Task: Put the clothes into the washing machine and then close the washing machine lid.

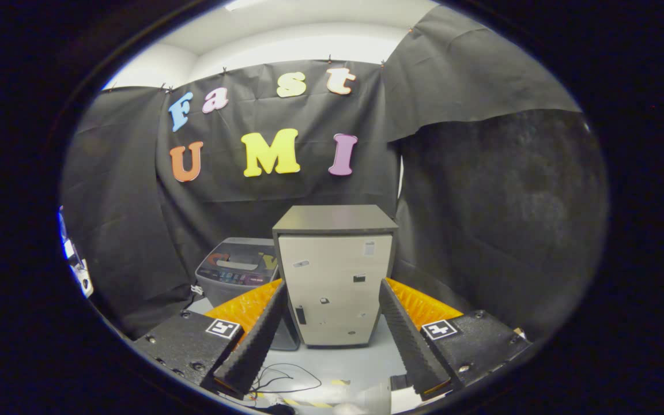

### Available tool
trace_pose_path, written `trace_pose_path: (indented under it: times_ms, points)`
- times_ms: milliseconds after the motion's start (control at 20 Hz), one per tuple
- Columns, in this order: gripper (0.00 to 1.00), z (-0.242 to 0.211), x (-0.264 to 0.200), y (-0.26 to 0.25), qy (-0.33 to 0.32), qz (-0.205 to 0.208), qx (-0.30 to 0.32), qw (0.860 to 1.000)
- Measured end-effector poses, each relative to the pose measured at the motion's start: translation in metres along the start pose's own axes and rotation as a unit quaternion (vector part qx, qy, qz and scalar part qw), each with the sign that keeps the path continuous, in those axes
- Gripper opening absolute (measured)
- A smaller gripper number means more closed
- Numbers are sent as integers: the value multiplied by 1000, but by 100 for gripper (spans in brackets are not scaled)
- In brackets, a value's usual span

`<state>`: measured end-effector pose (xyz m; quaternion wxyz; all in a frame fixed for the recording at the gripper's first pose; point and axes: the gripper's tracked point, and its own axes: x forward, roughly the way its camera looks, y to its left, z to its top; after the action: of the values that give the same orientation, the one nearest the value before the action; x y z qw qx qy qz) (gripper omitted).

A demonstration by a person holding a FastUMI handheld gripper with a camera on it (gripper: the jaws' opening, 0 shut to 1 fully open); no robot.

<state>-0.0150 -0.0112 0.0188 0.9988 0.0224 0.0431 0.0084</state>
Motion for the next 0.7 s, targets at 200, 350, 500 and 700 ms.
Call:
trace_pose_path:
  times_ms: [200,350,500,700]
  points:
    - [100,-3,-22,-15,-1,-6,6,1000]
    - [100,-2,-29,-23,-7,-8,8,1000]
    - [100,-5,-27,-29,-8,-14,14,1000]
    - [100,-16,-27,-32,-6,-16,21,1000]
